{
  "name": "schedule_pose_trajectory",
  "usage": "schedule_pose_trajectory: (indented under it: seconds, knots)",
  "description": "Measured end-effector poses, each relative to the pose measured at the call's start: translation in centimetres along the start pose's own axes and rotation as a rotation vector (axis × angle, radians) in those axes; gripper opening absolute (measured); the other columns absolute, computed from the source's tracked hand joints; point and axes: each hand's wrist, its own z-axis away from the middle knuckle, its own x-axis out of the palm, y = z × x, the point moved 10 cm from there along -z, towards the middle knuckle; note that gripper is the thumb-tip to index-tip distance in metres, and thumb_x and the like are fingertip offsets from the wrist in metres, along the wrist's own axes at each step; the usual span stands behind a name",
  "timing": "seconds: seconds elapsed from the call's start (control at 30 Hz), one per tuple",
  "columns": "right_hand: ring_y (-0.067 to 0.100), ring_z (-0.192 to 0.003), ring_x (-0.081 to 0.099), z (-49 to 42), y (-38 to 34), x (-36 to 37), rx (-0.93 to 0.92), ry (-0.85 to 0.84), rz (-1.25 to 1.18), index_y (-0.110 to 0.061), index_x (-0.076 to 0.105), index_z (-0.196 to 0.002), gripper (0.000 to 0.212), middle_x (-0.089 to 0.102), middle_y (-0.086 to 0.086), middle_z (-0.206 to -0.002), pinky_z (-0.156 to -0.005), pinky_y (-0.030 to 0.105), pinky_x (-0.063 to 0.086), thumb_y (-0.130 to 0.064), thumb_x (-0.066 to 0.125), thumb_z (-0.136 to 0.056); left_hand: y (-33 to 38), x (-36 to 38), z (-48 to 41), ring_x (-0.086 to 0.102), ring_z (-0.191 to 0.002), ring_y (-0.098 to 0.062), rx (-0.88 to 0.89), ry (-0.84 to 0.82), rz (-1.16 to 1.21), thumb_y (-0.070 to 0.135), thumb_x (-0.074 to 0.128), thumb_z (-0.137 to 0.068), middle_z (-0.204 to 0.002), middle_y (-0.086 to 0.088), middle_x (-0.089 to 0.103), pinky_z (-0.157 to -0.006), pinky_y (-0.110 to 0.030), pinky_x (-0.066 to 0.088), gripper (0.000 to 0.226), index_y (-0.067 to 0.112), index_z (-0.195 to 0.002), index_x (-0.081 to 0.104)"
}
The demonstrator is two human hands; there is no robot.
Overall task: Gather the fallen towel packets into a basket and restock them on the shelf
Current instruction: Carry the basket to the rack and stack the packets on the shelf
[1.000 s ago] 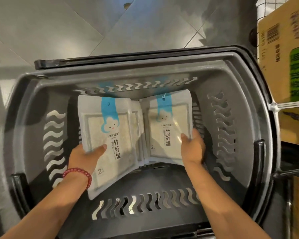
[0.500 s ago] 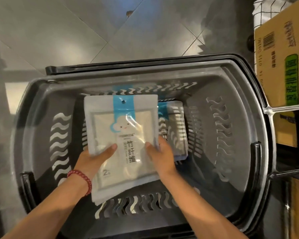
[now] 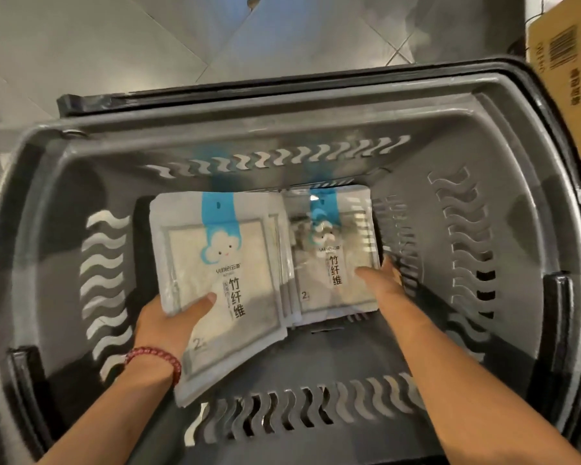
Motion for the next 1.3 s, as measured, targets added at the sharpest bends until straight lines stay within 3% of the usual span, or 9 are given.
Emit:
schedule_pose_trajectory:
  seconds: [0.13, 0.33, 0.47, 0.53, 0.63, 0.77, 0.9, 1.13, 1.3]
  knots:
    - [0.030, -0.132, 0.039, -0.6, -0.5, 0.3, -0.053, 0.037, -0.005, -0.009, 0.028, -0.145, 0.071, 0.037, 0.014, -0.147, -0.110, 0.038, 0.033, -0.014, 0.063, -0.084, -0.8, -0.3, -1.0, 0.061, -0.071, -0.005, -0.003, 0.020, -0.001, 0.013, 0.075, -0.076, -0.073, 0.013, 0.065, -0.058, -0.019, 0.042, 0.020, 0.029, -0.079, 0.063]
    - [0.032, -0.128, 0.044, 1.2, -0.9, -0.6, -0.096, 0.178, 0.040, -0.010, 0.032, -0.143, 0.075, 0.040, 0.013, -0.144, -0.101, 0.035, 0.038, -0.028, 0.070, -0.081, -1.0, 0.0, -1.0, 0.061, -0.072, -0.007, -0.007, 0.003, -0.017, 0.014, 0.074, -0.077, -0.078, 0.010, 0.065, -0.059, -0.020, 0.043, 0.019, 0.027, -0.085, 0.063]
    - [0.025, -0.094, 0.062, 3.9, -1.8, -0.5, -0.161, 0.120, -0.131, -0.007, 0.061, -0.113, 0.036, 0.066, 0.013, -0.114, -0.083, 0.032, 0.050, -0.016, 0.072, -0.080, -0.1, 0.6, -0.2, 0.056, -0.070, -0.007, 0.009, -0.011, -0.046, 0.014, 0.073, -0.079, -0.078, 0.008, 0.060, -0.057, -0.020, 0.040, 0.021, 0.027, -0.089, 0.059]
    - [0.021, -0.093, 0.062, 6.6, -3.1, -0.7, -0.285, 0.124, -0.088, -0.005, 0.066, -0.107, 0.026, 0.068, 0.011, -0.108, -0.077, 0.026, 0.050, -0.010, 0.069, -0.082, 0.6, 0.7, 0.6, 0.054, -0.068, -0.004, 0.013, -0.008, -0.047, 0.013, 0.073, -0.079, -0.077, 0.007, 0.059, -0.056, -0.019, 0.039, 0.022, 0.027, -0.090, 0.059]
    - [0.012, -0.088, 0.059, 11.7, -3.7, -1.0, -0.386, 0.110, -0.074, -0.009, 0.066, -0.105, 0.020, 0.067, 0.002, -0.100, -0.060, 0.005, 0.039, -0.008, 0.064, -0.085, 1.8, 0.2, 2.9, 0.056, -0.069, -0.006, 0.011, -0.018, -0.057, 0.013, 0.074, -0.078, -0.079, 0.005, 0.062, -0.058, -0.019, 0.041, 0.022, 0.023, -0.094, 0.062]
    - [-0.008, -0.070, 0.052, 18.3, -3.9, -2.4, -0.397, 0.080, -0.130, -0.013, 0.064, -0.103, 0.018, 0.060, -0.011, -0.082, -0.053, 0.001, 0.040, -0.007, 0.061, -0.087, 4.5, -1.4, 7.3, 0.059, -0.072, -0.010, 0.032, -0.052, -0.068, 0.014, 0.075, -0.077, -0.079, 0.005, 0.064, -0.059, -0.021, 0.042, 0.022, 0.019, -0.095, 0.065]
    - [-0.001, -0.075, 0.058, 25.5, -5.1, -5.6, -0.420, 0.072, -0.245, -0.017, 0.065, -0.098, 0.011, 0.064, -0.009, -0.084, -0.059, 0.012, 0.046, -0.012, 0.061, -0.088, 9.7, -4.0, 12.5, 0.058, -0.069, -0.007, 0.119, -0.088, -0.119, 0.015, 0.076, -0.076, -0.078, 0.004, 0.064, -0.056, -0.018, 0.042, 0.019, 0.019, -0.091, 0.065]
    - [0.009, -0.072, 0.060, 41.1, -6.8, -15.3, -0.563, 0.151, -0.369, -0.017, 0.065, -0.092, 0.004, 0.064, -0.007, -0.078, -0.054, 0.015, 0.041, -0.017, 0.063, -0.088, 20.5, -8.6, 25.5, 0.056, -0.053, 0.009, 0.332, -0.193, -0.159, 0.013, 0.076, -0.076, -0.066, 0.011, 0.062, -0.041, -0.007, 0.038, 0.017, 0.024, -0.075, 0.063]
    - [0.006, -0.074, 0.066, 54.3, -3.7, -24.0, -0.687, 0.241, -0.570, -0.024, 0.068, -0.090, 0.009, 0.070, -0.008, -0.084, -0.051, 0.014, 0.046, -0.017, 0.062, -0.089, 27.8, -10.6, 37.1, 0.063, -0.057, 0.003, 0.536, -0.333, -0.163, 0.011, 0.078, -0.073, -0.070, 0.011, 0.066, -0.045, -0.008, 0.044, 0.017, 0.020, -0.081, 0.066]
